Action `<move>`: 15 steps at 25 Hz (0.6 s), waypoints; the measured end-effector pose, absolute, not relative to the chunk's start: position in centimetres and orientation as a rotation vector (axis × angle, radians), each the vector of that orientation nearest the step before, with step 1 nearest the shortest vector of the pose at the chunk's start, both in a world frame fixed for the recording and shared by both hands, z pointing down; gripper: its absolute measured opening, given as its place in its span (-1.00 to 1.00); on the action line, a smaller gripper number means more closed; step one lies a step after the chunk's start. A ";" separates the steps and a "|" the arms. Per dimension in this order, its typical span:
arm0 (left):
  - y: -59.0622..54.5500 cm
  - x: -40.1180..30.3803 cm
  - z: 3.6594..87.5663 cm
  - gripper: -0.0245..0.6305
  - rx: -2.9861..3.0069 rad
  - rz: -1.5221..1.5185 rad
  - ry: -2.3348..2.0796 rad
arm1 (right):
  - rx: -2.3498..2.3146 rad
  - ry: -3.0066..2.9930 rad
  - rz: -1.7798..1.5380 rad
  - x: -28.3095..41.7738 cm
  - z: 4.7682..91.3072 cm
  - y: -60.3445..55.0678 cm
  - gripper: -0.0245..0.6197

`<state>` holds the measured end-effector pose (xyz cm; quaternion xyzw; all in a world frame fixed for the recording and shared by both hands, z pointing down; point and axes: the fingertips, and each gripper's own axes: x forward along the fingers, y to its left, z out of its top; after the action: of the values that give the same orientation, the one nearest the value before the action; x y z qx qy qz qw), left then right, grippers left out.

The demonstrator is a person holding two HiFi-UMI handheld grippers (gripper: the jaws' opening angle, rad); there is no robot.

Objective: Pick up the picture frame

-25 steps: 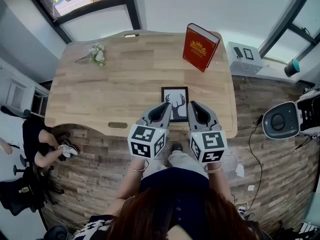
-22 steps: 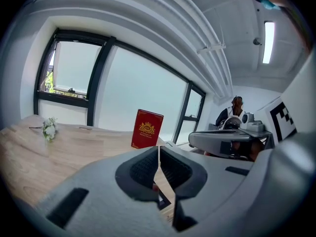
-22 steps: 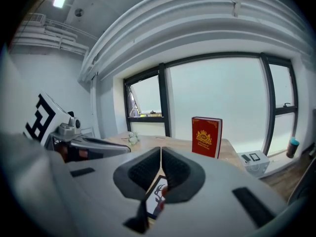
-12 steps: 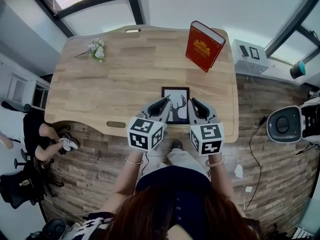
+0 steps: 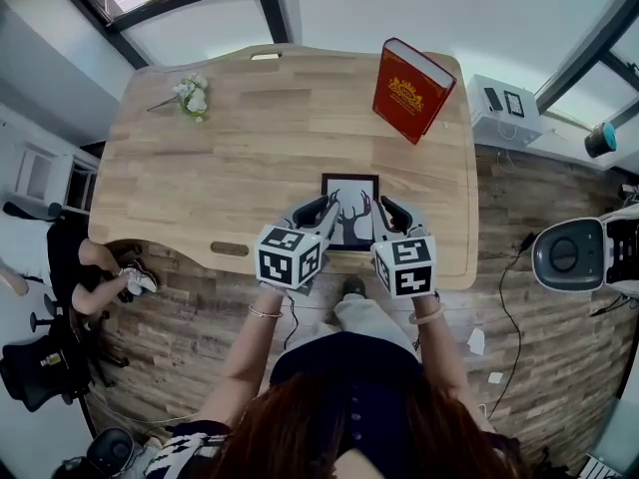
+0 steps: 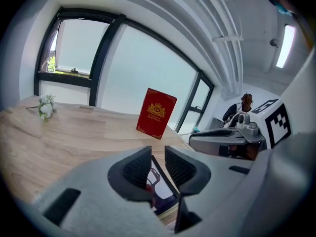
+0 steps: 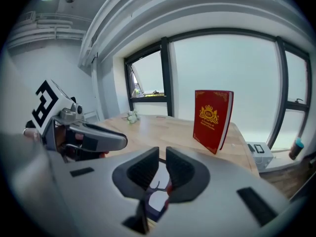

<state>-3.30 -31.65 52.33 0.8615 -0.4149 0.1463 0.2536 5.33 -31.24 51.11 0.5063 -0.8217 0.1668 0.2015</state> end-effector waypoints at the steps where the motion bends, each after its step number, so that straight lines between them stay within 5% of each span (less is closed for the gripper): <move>1: -31.7 -3.4 52.7 -0.65 2.330 0.404 -1.123 | 1.408 -2.289 0.472 5.3 51.5 -31.4 -0.83; 15: -32.9 -4.9 60.4 -0.48 2.176 0.568 -1.074 | 1.331 -2.158 0.594 5.8 58.8 -32.8 -0.63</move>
<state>-4.88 -32.94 60.43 0.8274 -0.4086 0.2160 0.3190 5.75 -32.84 58.77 0.4929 -0.7989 0.2198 0.2654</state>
